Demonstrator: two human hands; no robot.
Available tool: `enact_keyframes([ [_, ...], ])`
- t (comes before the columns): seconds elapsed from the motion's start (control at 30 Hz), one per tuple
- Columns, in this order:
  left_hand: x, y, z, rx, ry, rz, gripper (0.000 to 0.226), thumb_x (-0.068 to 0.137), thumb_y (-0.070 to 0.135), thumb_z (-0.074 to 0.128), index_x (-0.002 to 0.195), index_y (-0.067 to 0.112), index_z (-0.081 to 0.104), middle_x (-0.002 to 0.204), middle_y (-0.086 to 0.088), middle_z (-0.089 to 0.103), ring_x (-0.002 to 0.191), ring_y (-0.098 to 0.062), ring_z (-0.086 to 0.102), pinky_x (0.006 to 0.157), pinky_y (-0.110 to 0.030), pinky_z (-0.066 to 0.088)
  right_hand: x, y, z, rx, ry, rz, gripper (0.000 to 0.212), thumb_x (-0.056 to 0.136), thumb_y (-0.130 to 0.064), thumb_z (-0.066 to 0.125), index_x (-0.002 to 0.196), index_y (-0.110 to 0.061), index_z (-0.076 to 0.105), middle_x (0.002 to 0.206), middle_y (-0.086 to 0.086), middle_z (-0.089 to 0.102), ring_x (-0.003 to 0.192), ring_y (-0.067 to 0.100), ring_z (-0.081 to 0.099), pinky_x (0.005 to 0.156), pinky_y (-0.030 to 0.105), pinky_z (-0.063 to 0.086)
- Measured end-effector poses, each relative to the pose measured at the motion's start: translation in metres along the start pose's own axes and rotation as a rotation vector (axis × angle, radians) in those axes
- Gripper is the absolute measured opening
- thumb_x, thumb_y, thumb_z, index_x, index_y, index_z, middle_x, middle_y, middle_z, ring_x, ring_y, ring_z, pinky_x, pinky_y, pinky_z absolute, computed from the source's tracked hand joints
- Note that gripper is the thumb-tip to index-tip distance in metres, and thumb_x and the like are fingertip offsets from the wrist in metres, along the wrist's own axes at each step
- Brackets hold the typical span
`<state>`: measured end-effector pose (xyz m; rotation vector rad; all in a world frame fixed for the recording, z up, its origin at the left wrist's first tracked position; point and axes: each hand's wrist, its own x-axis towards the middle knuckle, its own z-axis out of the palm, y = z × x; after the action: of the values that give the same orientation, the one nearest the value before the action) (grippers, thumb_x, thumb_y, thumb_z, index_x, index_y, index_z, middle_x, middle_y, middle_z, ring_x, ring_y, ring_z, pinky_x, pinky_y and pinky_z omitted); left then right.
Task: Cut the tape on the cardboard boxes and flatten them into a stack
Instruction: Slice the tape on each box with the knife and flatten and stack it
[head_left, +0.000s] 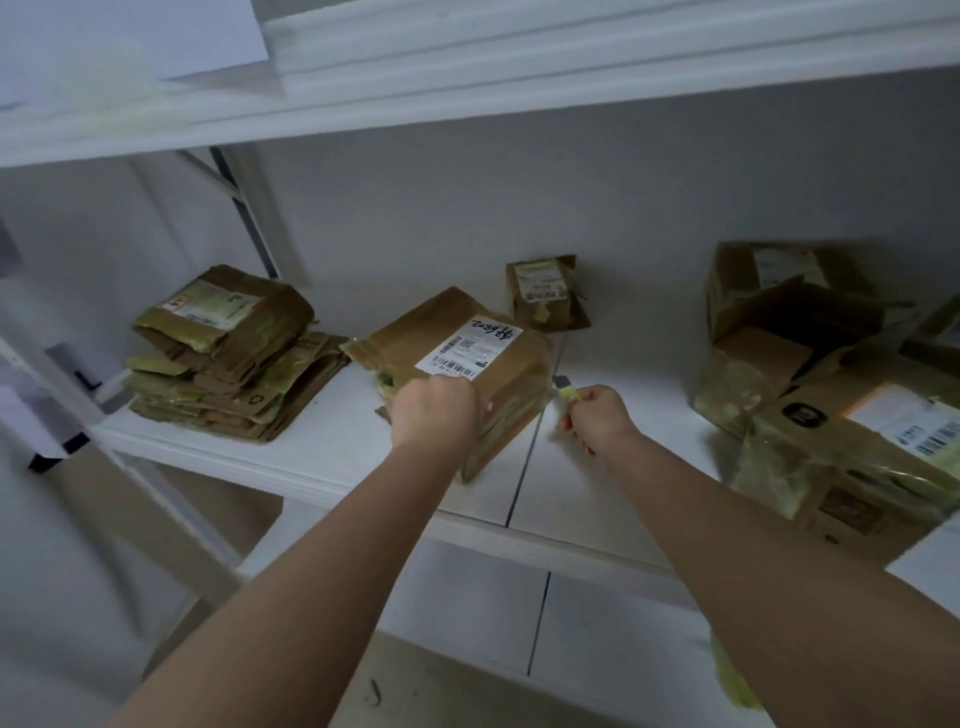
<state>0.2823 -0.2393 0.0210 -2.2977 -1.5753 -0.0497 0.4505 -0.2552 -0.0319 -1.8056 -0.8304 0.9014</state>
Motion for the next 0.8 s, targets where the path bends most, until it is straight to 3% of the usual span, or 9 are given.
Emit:
enact_keyframes([
  [0.07, -0.002, 0.004, -0.005, -0.018, 0.025, -0.06, 0.044, 0.099, 0.049, 0.036, 0.08, 0.017, 0.06, 0.067, 0.001, 0.054, 0.061, -0.019, 0.052, 0.054, -0.027, 0.038, 0.007, -0.001, 0.0, 0.002, 0.015, -0.001, 0.018, 0.091, -0.001, 0.042, 0.092, -0.006, 0.059, 0.061, 0.002, 0.054, 0.053, 0.013, 0.045, 0.048, 0.024, 0.033],
  [0.13, -0.002, -0.001, -0.012, -0.085, 0.091, -0.107, 0.041, 0.099, 0.045, 0.034, 0.09, 0.021, 0.066, 0.081, -0.001, 0.065, 0.07, -0.023, 0.056, 0.058, -0.028, 0.04, 0.012, -0.002, 0.0, 0.011, 0.0, 0.004, 0.018, 0.087, 0.002, 0.045, 0.093, -0.004, 0.061, 0.062, 0.003, 0.051, 0.055, 0.013, 0.046, 0.049, 0.022, 0.033],
  [0.2, -0.001, -0.009, -0.014, -0.161, 0.053, -0.069, 0.037, 0.1, 0.04, 0.033, 0.115, 0.025, 0.064, 0.117, -0.005, 0.065, 0.108, -0.029, 0.058, 0.083, -0.038, 0.049, 0.015, 0.0, 0.0, 0.012, -0.054, 0.007, 0.019, 0.086, 0.003, 0.047, 0.094, -0.001, 0.064, 0.068, 0.007, 0.055, 0.057, 0.014, 0.047, 0.052, 0.022, 0.035],
  [0.23, 0.001, -0.014, -0.012, -0.198, -0.039, -0.029, 0.038, 0.102, 0.039, 0.033, 0.13, 0.028, 0.056, 0.14, -0.005, 0.052, 0.132, -0.033, 0.041, 0.102, -0.046, 0.04, 0.017, 0.001, 0.001, 0.012, -0.074, 0.008, 0.022, 0.084, 0.004, 0.047, 0.097, 0.001, 0.064, 0.074, 0.009, 0.058, 0.059, 0.016, 0.049, 0.054, 0.022, 0.036],
  [0.3, 0.003, -0.02, 0.0, -0.344, -0.218, -0.013, 0.045, 0.103, 0.04, 0.029, 0.147, 0.032, 0.036, 0.159, -0.002, 0.02, 0.147, -0.036, 0.005, 0.114, -0.057, 0.014, 0.019, 0.005, 0.003, 0.021, -0.087, 0.012, 0.027, 0.085, 0.003, 0.046, 0.107, 0.002, 0.062, 0.088, 0.014, 0.064, 0.066, 0.02, 0.053, 0.051, 0.02, 0.035],
  [0.43, -0.001, -0.022, 0.018, -0.498, -0.272, -0.022, 0.049, 0.103, 0.043, 0.023, 0.151, 0.031, 0.026, 0.161, -0.009, 0.013, 0.147, -0.037, 0.002, 0.119, -0.049, 0.001, 0.022, 0.006, 0.005, 0.05, -0.082, -0.009, 0.026, 0.092, -0.002, 0.043, 0.115, -0.002, 0.055, 0.102, 0.017, 0.069, 0.06, 0.01, 0.051, 0.048, 0.02, 0.032],
  [0.57, -0.005, -0.017, 0.003, -0.386, -0.308, -0.004, 0.047, 0.103, 0.044, 0.022, 0.15, 0.038, 0.024, 0.161, 0.0, 0.012, 0.147, -0.035, 0.005, 0.117, -0.053, 0.01, 0.033, 0.001, 0.008, 0.082, -0.06, 0.004, 0.023, 0.088, -0.002, 0.045, 0.102, -0.005, 0.063, 0.102, 0.016, 0.067, 0.087, 0.026, 0.062, 0.067, 0.027, 0.045],
  [0.8, -0.004, -0.024, 0.002, -0.396, -0.386, -0.021, 0.048, 0.104, 0.04, 0.022, 0.151, 0.04, 0.014, 0.162, 0.004, 0.004, 0.148, -0.029, 0.0, 0.116, -0.053, 0.006, 0.05, -0.009, 0.022, 0.129, -0.078, 0.058, 0.024, 0.089, 0.0, 0.047, 0.105, 0.002, 0.065, 0.094, 0.017, 0.066, 0.083, 0.027, 0.062, 0.058, 0.025, 0.045],
])
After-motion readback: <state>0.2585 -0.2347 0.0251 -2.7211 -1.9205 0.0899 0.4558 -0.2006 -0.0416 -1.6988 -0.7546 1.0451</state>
